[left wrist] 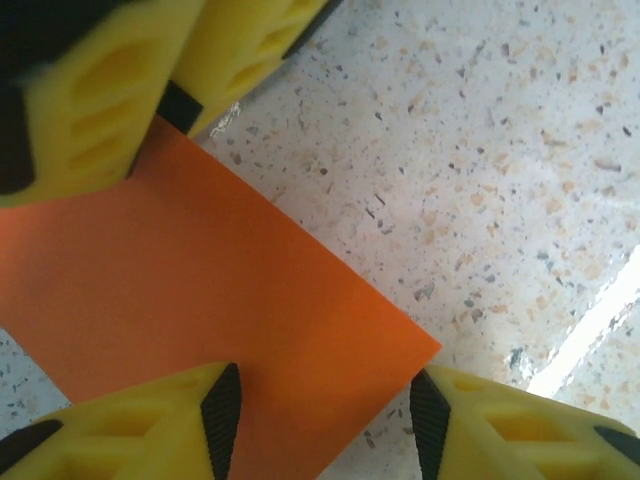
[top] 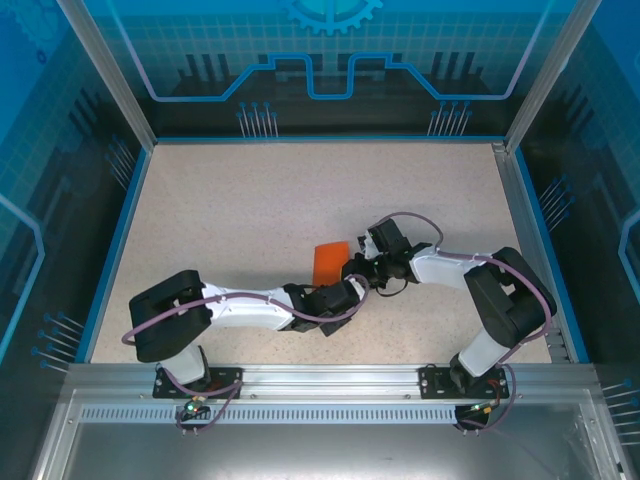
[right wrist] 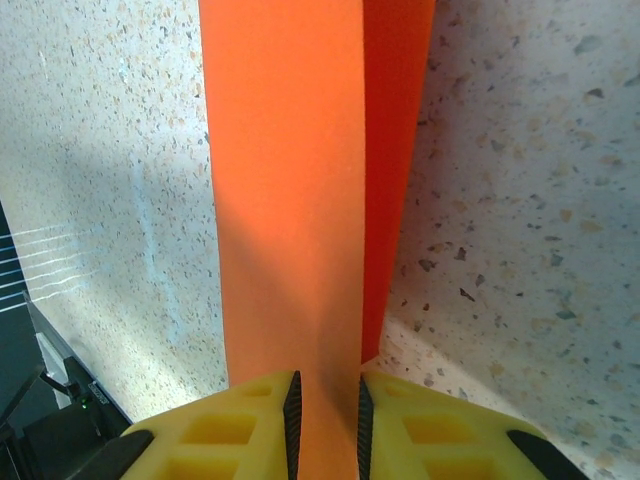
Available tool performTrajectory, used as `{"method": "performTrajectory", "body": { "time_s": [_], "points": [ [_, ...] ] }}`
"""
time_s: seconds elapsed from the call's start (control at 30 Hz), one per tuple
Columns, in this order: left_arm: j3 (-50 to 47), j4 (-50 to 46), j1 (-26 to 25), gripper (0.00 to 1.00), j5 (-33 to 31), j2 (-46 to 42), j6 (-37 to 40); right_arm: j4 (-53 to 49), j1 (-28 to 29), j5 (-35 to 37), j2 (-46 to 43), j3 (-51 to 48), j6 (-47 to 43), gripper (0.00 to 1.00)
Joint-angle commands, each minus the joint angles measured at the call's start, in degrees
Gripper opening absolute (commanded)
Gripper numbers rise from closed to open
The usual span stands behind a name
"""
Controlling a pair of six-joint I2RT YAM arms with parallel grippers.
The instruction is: Fold a paper plane with a square sheet of paper (pick it up from the middle)
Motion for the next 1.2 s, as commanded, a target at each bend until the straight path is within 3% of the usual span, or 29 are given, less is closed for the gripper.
{"method": "performTrajectory", "body": {
  "time_s": [0.0, 0.23, 0.57, 0.73, 1.03, 1.17],
  "points": [
    [1.1, 1.0, -0.2, 0.46, -0.6, -1.7, 0.2, -1.9, 0.0, -1.1, 0.3, 0.9, -1.3, 0.24],
    [0.6, 0.7, -0.2, 0.22, -0.8, -3.9, -0.1, -2.1, -0.3, -1.0, 0.3, 0.7, -1.7, 0.25],
    [0.5, 0.3, -0.1, 0.0, 0.1, -4.6, -0.6, -2.2, -0.7, -1.0, 0.2, 0.4, -2.0, 0.25],
    [-0.2, 1.1, 1.6, 0.0, 3.5, -5.3, -1.5, -2.7, -0.9, -0.8, -0.2, 0.2, -2.4, 0.26],
    [-4.2, 4.4, 9.0, 0.0, 19.8, -10.1, -3.0, -9.5, -4.8, 3.2, -5.5, 1.3, -6.6, 0.35],
    [-4.5, 4.0, 10.9, 0.0, 23.1, -10.3, -3.0, -10.5, -5.2, 1.3, -5.8, 4.2, -10.7, 0.26]
  ]
}}
